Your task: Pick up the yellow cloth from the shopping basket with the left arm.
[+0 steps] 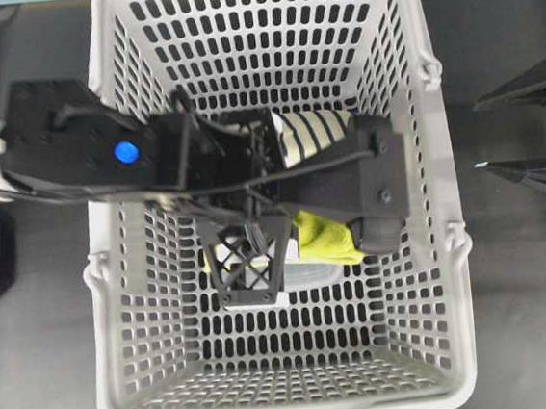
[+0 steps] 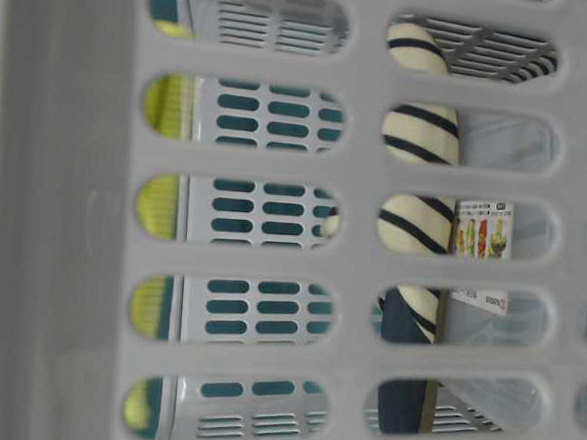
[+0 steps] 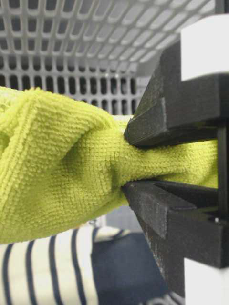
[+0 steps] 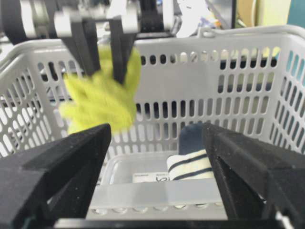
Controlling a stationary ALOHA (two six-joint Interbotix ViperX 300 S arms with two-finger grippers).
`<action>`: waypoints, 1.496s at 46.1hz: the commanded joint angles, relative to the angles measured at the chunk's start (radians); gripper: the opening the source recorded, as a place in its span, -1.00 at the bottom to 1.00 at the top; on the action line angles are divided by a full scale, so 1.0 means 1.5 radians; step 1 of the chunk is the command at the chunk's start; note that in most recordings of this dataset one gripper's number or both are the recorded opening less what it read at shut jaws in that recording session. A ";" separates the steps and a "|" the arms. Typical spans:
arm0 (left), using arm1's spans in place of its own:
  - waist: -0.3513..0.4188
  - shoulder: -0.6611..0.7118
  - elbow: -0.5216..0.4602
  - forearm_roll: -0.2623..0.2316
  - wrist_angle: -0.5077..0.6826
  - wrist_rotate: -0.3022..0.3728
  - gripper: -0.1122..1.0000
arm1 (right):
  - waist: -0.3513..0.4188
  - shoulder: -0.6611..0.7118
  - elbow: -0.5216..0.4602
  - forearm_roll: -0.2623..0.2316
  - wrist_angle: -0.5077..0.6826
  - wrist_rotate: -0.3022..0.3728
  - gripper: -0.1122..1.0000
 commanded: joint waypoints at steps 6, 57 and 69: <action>-0.002 -0.010 -0.108 0.002 0.097 0.003 -0.44 | -0.001 0.000 -0.007 0.002 -0.006 0.001 0.54; 0.000 -0.004 -0.101 0.002 0.104 0.003 -0.44 | -0.001 -0.001 -0.007 0.002 -0.006 0.002 0.54; 0.001 -0.004 -0.100 0.002 0.104 0.003 -0.44 | -0.001 -0.002 -0.007 0.002 -0.006 0.001 0.54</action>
